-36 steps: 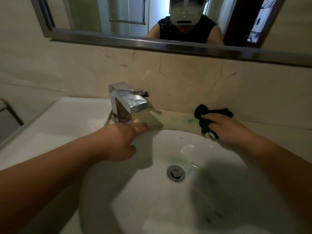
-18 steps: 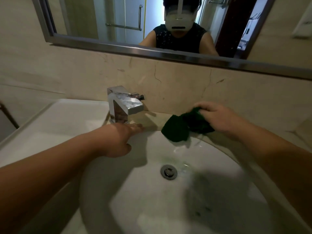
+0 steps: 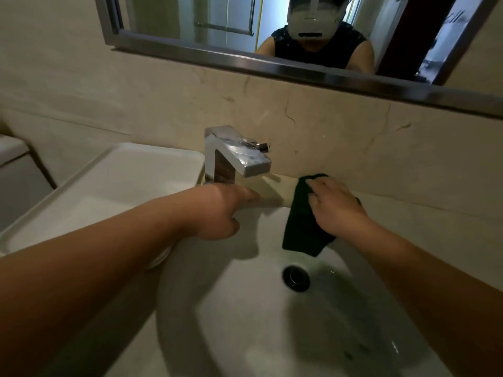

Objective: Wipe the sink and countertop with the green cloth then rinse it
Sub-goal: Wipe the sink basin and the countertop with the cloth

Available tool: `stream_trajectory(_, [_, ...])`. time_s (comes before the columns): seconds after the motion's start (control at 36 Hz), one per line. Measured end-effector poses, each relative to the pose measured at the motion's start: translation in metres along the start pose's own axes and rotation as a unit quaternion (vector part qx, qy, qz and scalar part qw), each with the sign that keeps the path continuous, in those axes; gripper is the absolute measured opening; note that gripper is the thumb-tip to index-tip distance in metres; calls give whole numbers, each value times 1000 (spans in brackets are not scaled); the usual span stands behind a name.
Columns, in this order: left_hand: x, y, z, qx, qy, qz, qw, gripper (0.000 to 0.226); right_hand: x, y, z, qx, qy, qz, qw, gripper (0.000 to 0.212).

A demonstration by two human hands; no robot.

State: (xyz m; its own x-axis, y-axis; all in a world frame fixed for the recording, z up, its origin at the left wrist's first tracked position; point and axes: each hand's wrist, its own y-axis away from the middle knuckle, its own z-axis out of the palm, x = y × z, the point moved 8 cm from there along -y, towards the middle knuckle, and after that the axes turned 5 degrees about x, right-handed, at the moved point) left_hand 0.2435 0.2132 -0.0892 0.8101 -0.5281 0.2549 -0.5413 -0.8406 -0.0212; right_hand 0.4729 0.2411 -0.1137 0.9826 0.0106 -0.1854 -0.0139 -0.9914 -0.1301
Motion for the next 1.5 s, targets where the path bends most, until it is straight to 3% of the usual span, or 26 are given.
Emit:
stream_trajectory(0.28, [-14, 1, -2, 62, 65, -54, 995, 55, -96, 8, 5, -8, -148, -170, 974, 42])
stream_trajectory(0.42, [-12, 1, -2, 50, 33, -55, 997, 49, -69, 15, -34, -65, -176, -110, 976, 21])
stream_trajectory(0.47, [-9, 1, -3, 41, 29, -49, 998, 50, -58, 10, -64, -27, -215, -75, 973, 19])
stream_trajectory(0.53, [-7, 3, -4, 37, 29, -44, 998, 56, -48, 0, -100, 77, -268, -48, 959, 19])
stream_trajectory(0.64, [-6, 5, -1, 32, 21, -40, 998, 64, -46, -2, -152, 273, -340, -46, 899, 18])
stream_trajectory(0.69, [-7, 4, 0, 33, 16, -38, 999, 64, -50, 3, -148, 301, -361, -57, 881, 23])
stream_trajectory(0.75, [-7, 3, 0, 39, 8, -33, 999, 63, -58, 2, -115, 224, -331, -78, 913, 27])
stream_trajectory(0.81, [-7, 1, -1, 42, -6, -29, 999, 66, -65, 2, -65, 87, -211, -109, 967, 28])
stream_trajectory(0.86, [-6, 0, 0, 37, -17, -23, 999, 71, -65, 6, -29, 6, -114, -115, 987, 37])
stream_trajectory(0.97, [1, -1, 5, 31, -46, -3, 998, 74, -68, -2, -8, 30, -40, -62, 997, 61])
stream_trajectory(1.06, [5, -2, 6, 36, -58, 8, 998, 70, -89, -11, 20, -15, 10, -92, 996, 54])
stream_trajectory(1.17, [4, -4, 6, 22, -68, 0, 997, 72, -88, -9, 21, -24, -21, -120, 992, 48])
stream_trajectory(1.36, [8, -6, 6, 9, -105, -27, 994, 58, -8, 3, 4, -82, 26, -102, 991, 58])
stream_trajectory(1.5, [16, -4, 6, 3, -145, -34, 989, 58, 55, 30, -15, -66, 93, -48, 992, 74])
